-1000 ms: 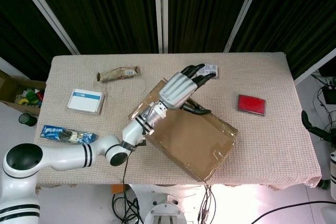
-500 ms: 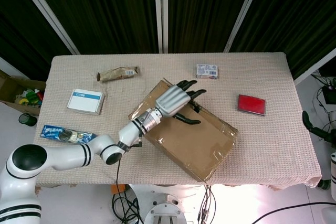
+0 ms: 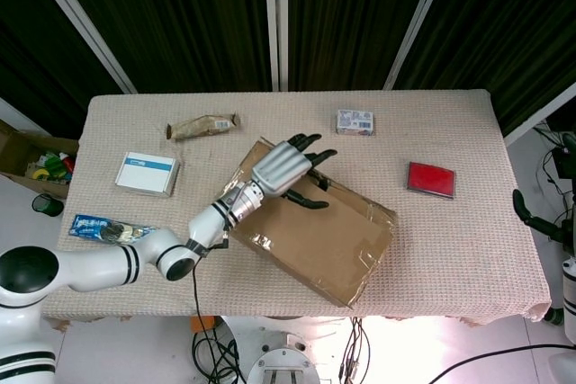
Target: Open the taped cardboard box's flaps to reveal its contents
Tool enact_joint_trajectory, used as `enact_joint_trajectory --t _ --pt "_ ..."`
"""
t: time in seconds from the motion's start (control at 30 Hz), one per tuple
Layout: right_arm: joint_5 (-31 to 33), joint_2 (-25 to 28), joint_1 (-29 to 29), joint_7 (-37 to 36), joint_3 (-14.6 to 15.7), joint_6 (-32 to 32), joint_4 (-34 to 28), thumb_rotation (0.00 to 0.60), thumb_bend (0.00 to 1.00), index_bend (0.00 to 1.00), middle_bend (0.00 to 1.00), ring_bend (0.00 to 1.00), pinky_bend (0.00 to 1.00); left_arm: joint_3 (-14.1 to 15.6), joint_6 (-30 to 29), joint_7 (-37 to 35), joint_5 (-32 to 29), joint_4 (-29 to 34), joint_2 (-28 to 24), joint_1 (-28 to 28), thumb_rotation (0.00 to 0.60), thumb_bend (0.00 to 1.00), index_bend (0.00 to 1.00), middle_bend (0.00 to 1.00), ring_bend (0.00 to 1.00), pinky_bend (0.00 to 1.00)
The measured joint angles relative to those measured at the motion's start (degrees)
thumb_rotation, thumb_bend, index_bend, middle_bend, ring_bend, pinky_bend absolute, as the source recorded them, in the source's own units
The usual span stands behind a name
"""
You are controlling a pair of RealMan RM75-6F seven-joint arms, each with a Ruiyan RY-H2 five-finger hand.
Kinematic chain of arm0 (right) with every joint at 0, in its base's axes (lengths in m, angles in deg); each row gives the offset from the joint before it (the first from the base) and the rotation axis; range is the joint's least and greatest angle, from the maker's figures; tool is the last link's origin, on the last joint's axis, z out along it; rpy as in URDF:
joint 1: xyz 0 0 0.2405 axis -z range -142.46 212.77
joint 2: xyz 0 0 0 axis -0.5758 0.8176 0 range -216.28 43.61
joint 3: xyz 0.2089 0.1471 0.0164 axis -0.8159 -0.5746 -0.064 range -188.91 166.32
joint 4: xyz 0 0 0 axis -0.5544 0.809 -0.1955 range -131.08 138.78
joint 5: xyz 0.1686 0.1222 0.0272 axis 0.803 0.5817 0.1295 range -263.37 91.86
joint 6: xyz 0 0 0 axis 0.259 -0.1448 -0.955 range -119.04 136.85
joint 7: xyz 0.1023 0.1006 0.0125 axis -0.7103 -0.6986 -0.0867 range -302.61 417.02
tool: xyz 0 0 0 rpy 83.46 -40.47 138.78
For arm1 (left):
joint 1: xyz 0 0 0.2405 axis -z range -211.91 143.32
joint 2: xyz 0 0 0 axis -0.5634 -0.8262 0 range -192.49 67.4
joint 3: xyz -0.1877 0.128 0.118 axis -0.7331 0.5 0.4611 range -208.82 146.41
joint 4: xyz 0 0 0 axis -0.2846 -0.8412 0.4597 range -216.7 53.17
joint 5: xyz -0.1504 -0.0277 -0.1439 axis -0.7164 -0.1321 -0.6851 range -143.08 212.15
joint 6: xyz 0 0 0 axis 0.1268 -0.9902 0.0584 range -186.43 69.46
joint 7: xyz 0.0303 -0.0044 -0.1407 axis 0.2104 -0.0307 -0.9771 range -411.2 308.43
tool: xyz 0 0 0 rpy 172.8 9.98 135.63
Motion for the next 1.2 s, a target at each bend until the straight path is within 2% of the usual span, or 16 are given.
enact_joint_trajectory --t 0.47,0.8,1.0,1.2 --pt "-0.67 0.03 -0.05 0.99 0.46 -0.06 -1.05 0.600 0.32 0.00 0.00 0.00 0.00 1.13 -1.39 2.15 -1.40 3.72 -2.71 -1.65 0.000 0.00 0.11 0.57 0.10 0.17" --pt "-0.56 -0.25 -0.27 0.76 0.57 0.32 -0.75 0.600 0.32 0.00 0.00 0.00 0.00 0.44 -2.61 1.58 -1.59 8.03 -5.50 -2.59 0.000 0.00 0.11 0.75 0.20 0.17" --pt "-0.80 -0.25 -0.67 1.13 0.47 0.52 -0.94 0.600 0.31 0.00 0.00 0.00 0.00 0.15 -3.28 1.64 -1.87 13.67 -9.77 -3.72 0.000 0.00 0.11 0.78 0.22 0.17" --pt "-1.16 0.15 -1.00 2.07 0.27 0.51 -1.68 0.600 0.31 0.00 0.00 0.00 0.00 1.10 -5.68 2.44 -1.84 24.14 -18.55 -7.55 0.000 0.00 0.11 0.77 0.22 0.17"
